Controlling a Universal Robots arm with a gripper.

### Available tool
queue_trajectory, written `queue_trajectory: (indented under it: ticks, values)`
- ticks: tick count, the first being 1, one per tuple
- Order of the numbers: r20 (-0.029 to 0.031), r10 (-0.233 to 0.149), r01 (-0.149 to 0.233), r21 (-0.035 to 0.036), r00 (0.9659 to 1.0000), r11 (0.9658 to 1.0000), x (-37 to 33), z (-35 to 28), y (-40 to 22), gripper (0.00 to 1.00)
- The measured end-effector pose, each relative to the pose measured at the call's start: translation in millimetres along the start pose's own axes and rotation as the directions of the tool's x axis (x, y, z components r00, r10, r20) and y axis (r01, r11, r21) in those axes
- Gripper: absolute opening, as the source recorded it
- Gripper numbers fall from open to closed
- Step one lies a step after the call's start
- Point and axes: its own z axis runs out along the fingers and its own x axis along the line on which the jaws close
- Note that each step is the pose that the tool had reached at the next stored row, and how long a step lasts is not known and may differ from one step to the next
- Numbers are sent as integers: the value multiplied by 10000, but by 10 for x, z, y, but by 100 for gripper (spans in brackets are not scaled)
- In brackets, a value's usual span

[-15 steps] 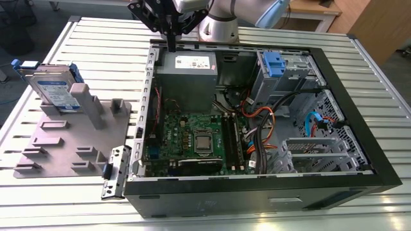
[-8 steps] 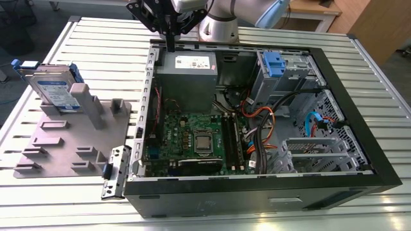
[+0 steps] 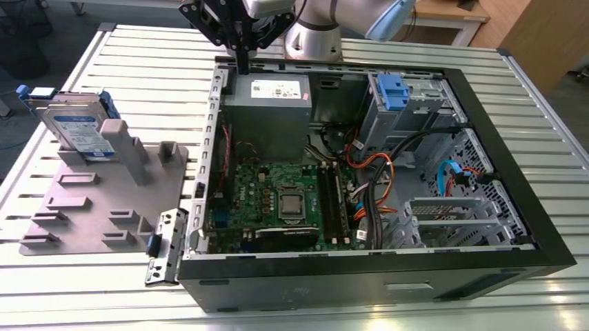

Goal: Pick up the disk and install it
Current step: 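Reach for the disk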

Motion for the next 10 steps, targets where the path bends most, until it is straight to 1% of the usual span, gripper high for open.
queue_trajectory:
  ticks: [10]
  values:
    - [0,0,0,1,10000,10000,27,-1,-2,11]
